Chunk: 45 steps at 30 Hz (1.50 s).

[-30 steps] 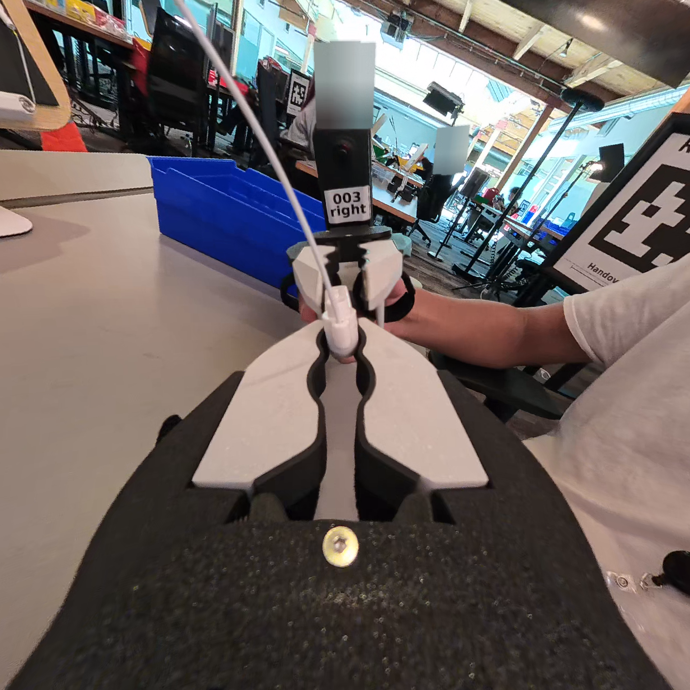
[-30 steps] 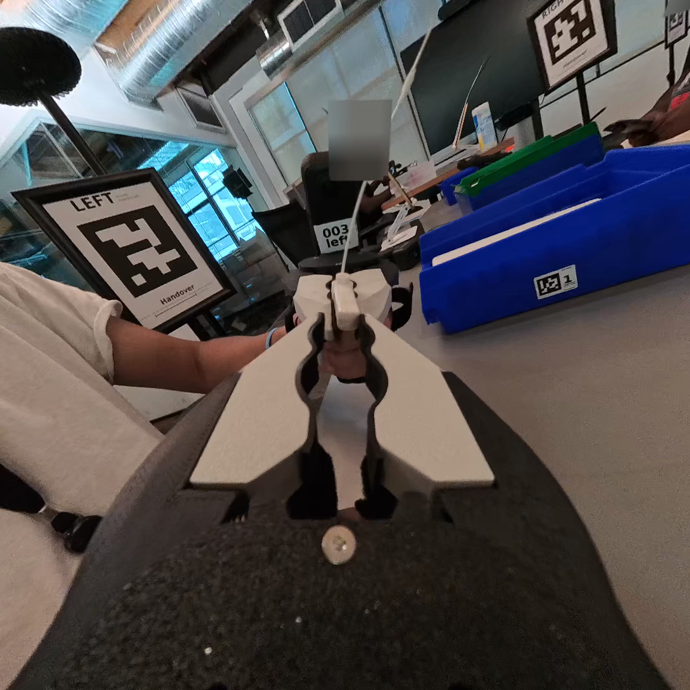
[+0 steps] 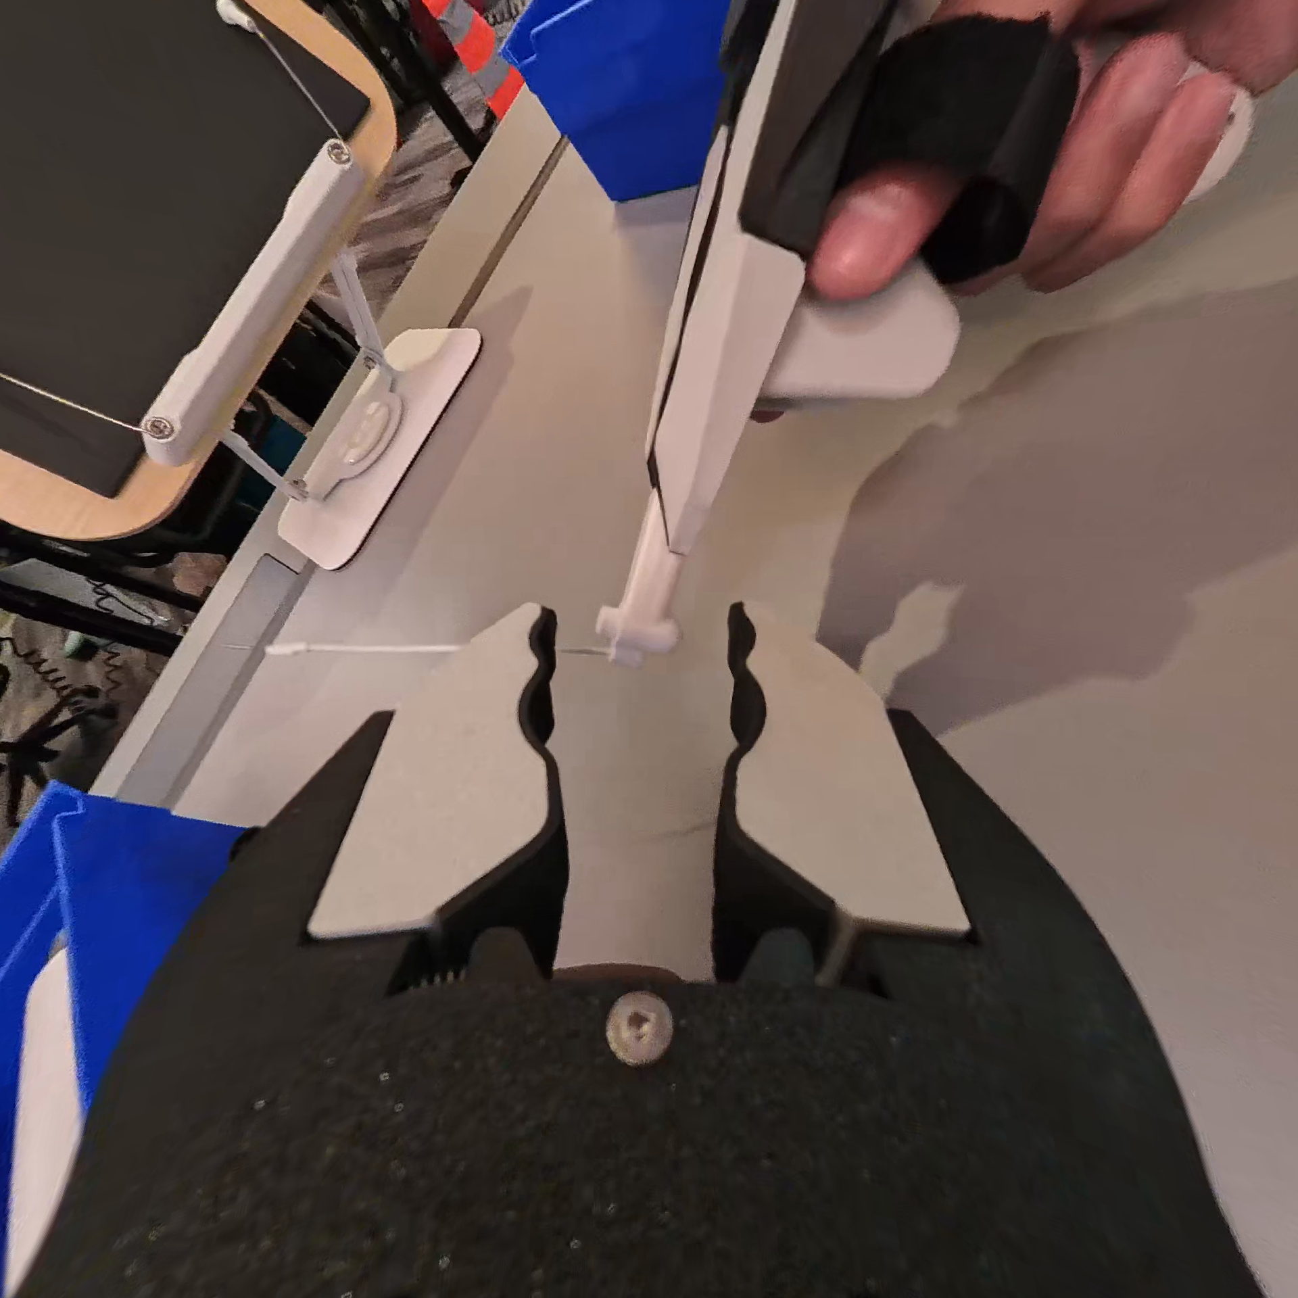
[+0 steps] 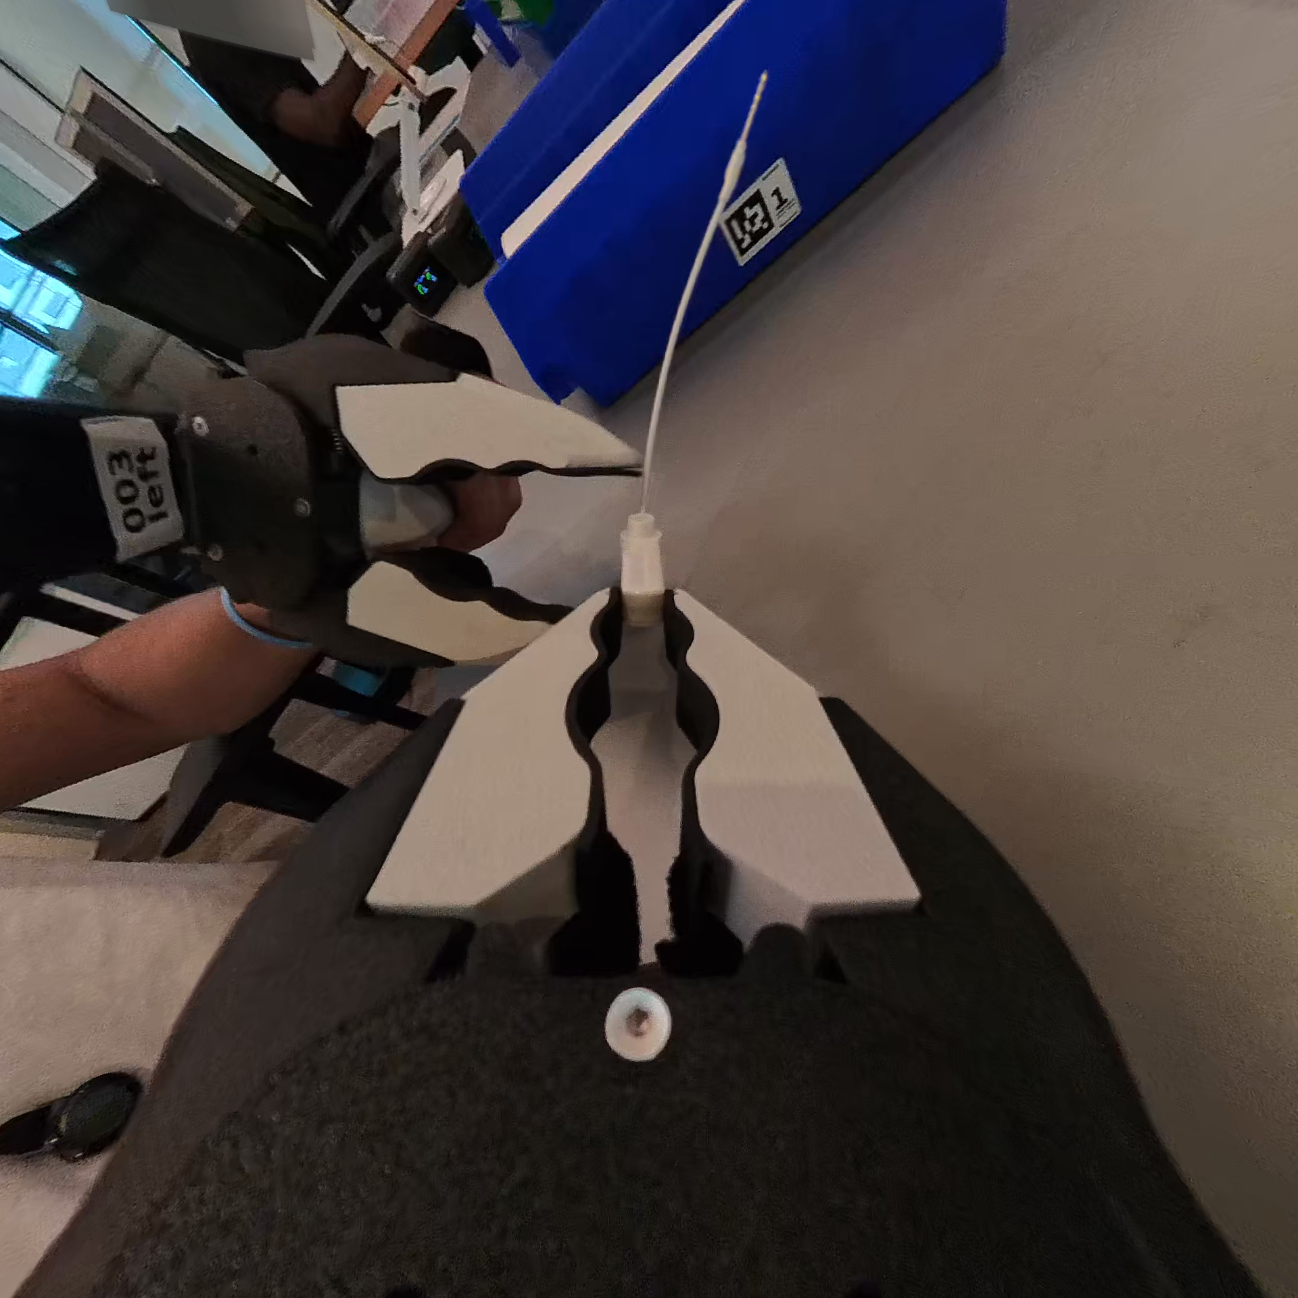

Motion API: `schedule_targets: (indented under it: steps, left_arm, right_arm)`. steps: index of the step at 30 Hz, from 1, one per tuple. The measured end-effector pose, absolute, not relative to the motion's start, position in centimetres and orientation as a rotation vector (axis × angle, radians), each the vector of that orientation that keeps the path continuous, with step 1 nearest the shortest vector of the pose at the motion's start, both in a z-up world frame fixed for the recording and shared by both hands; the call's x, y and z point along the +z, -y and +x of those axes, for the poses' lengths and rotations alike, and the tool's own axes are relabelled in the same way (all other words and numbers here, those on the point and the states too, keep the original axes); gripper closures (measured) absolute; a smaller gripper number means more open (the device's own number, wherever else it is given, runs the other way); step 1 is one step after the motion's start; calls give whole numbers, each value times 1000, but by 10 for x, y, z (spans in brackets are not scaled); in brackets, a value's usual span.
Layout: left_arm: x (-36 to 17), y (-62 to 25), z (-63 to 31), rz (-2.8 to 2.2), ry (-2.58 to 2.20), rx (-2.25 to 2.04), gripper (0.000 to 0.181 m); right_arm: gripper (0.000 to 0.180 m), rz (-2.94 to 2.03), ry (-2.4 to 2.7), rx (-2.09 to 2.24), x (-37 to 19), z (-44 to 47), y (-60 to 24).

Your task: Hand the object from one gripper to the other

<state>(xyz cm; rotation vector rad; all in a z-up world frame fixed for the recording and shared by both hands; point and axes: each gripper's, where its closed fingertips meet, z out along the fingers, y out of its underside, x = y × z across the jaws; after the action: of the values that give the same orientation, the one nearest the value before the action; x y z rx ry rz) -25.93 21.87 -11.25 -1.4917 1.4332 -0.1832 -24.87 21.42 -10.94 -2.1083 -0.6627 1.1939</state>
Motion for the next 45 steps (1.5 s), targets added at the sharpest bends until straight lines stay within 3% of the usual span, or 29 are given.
schedule_targets:
  steps: [3,6,15,18,22,24,28,33,38,45]
  left_arm:
    - [-118,-220,-261,-1479,-1469,-119,135]
    - [-121,-220,-262,-1460,-1474,-90,155]
    - [-119,-220,-264,-1520,-1448,-153,156]
    - [-109,-227,-267,-1547,-1357,-202,156]
    - [-87,-232,-273,-1598,-1170,-466,156]
    - [-74,-231,-274,-1612,-1058,-676,156]
    - [-53,-228,-276,-1635,-800,-1165,156]
    - [-58,-220,-267,-1713,-701,-1421,156]
    - [-70,-208,-257,-1803,-787,-1429,156]
    - [-83,-200,-250,-1863,-861,-1375,156]
  right_arm:
    - [169,-2109,656,1254,-109,-252,-211]
    - [168,-2111,656,1268,-108,-252,-209]
    - [168,-2068,623,1344,-104,-254,-211]
    - [147,-1963,664,1390,-90,-256,-211]
    - [131,-1730,630,1421,-62,-247,-221]
    - [125,-1630,670,1277,-59,-241,-229]
    - [114,-1469,884,562,-71,-236,-241]
    - [100,-1219,1124,39,-62,-262,-223]
    - [102,-1130,1230,-175,-70,-273,-219]
    - [121,-1093,1231,-262,-66,-268,-219]
